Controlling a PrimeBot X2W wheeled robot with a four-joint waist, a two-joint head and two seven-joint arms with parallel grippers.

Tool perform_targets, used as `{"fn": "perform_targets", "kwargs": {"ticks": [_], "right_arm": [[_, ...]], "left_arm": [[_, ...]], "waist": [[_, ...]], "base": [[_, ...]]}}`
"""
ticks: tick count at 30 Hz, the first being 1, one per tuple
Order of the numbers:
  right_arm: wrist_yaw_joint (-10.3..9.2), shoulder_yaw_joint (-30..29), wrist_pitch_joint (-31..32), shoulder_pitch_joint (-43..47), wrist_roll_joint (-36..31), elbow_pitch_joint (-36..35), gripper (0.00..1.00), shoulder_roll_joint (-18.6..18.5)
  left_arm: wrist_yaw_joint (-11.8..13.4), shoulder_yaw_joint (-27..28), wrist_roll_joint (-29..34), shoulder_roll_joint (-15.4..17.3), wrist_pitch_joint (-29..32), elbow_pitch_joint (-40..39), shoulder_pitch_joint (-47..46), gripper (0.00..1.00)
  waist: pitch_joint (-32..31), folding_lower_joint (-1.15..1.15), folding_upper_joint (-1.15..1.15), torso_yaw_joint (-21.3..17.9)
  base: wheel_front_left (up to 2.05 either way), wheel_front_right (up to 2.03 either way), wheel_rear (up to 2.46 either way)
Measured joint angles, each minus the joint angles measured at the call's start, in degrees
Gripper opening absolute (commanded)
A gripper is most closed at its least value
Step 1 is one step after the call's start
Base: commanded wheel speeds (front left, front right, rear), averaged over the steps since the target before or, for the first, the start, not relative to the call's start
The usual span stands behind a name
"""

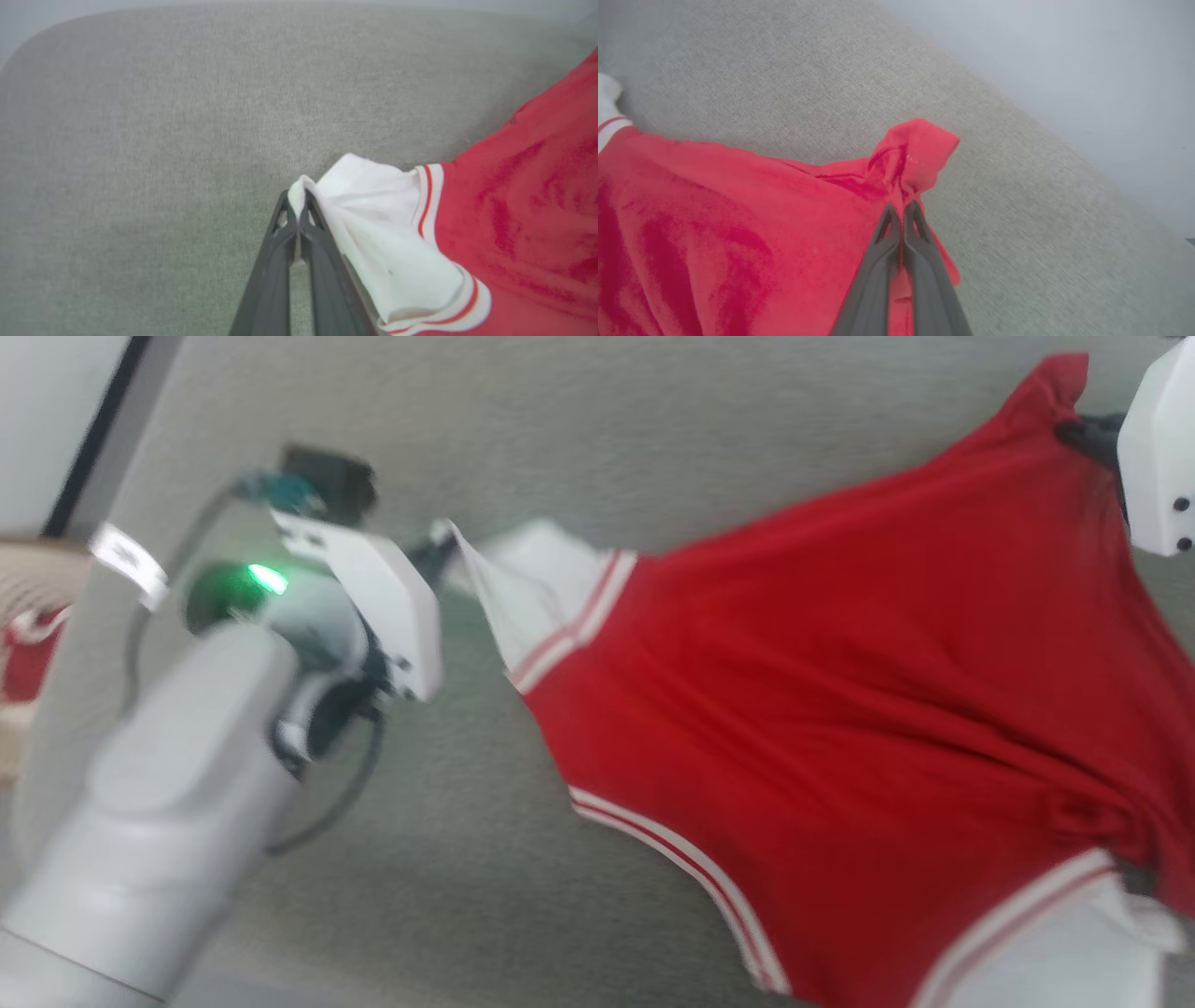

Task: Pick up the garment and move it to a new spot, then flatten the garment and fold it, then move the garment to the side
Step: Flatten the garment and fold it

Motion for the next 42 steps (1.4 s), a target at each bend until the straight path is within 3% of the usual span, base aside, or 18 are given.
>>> {"fn": "perform_targets", "kwargs": {"ticks": [6, 13, 25, 34, 42], "right_arm": [[0.0, 0.7, -3.3, -1.9, 2.3, -3.1, 0.0, -1.0], [0.0, 0.2, -4.6, -3.4, 3.2, -5.0, 0.0, -1.5], [0.0, -2.5, -5.4, -5.4, 3.2, -6.4, 0.0, -1.4], [0.01, -4.4, -6.7, -7.7, 1.8, -1.4, 0.0, 1.8], [0.02, -4.2, -13.4, -14.7, -2.9, 9.1, 0.0, 7.4]], "left_arm": [[1.4, 0.9, 1.7, 5.6, 6.1, -4.6, -5.9, 0.0], [1.9, 1.3, 2.6, 9.8, 12.2, -7.5, -11.6, 0.0], [1.4, 1.7, 3.5, 12.9, 18.7, -7.6, -21.0, 0.0], [0.7, 2.2, 5.5, 10.8, 14.1, -1.0, -26.4, 0.0], [1.5, 2.6, 12.0, 7.4, 0.6, 8.7, -36.6, 0.0]], "waist": [[-2.8, 0.0, 0.0, -5.0], [-6.1, 0.0, 0.0, -9.5], [-11.7, 0.0, 0.0, -15.8], [-11.8, 0.0, 0.0, -17.5], [-6.3, 0.0, 0.0, -17.9]], "base": [[0.0, 0.0, 0.0], [0.0, 0.0, 0.0], [0.0, 0.0, 0.0], [0.0, 0.0, 0.0], [0.0, 0.0, 0.0]]}}
